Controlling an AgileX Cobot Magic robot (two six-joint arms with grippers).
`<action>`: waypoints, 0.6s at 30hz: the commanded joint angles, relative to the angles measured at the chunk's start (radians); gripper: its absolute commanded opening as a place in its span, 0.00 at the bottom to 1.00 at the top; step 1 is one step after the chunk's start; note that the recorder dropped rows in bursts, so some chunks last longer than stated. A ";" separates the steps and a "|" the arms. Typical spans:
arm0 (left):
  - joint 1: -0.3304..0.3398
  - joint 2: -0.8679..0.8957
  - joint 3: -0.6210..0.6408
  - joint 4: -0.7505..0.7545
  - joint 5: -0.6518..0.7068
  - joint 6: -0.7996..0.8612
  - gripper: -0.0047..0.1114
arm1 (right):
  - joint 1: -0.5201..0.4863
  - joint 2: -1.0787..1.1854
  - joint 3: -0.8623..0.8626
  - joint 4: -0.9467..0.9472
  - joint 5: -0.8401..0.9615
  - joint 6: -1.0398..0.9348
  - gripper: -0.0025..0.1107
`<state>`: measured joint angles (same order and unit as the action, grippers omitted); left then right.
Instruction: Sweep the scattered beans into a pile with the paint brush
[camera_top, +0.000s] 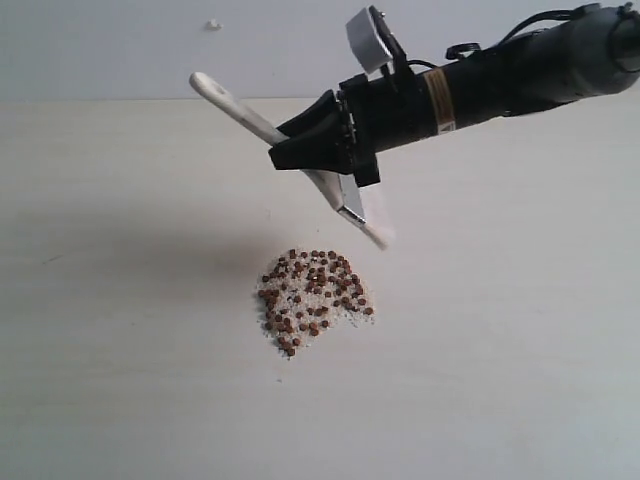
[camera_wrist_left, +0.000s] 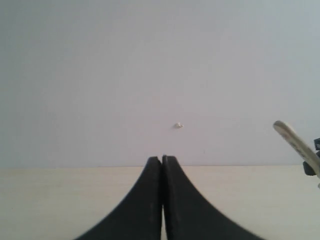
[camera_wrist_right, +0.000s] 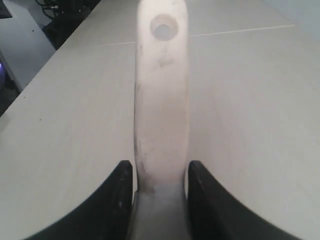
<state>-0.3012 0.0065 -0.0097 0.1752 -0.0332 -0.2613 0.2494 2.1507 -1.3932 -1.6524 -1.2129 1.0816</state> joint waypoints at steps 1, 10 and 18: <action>0.002 -0.006 -0.006 -0.005 -0.008 0.004 0.04 | -0.067 -0.075 0.150 0.137 -0.008 -0.141 0.02; 0.002 -0.006 -0.006 -0.005 -0.008 0.004 0.04 | -0.105 -0.161 0.504 0.335 -0.008 -0.564 0.02; 0.002 -0.006 -0.006 -0.005 -0.008 0.004 0.04 | -0.105 -0.142 0.537 0.354 -0.008 -0.633 0.02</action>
<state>-0.3012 0.0065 -0.0097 0.1752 -0.0332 -0.2613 0.1489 2.0044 -0.8614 -1.3155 -1.2093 0.4634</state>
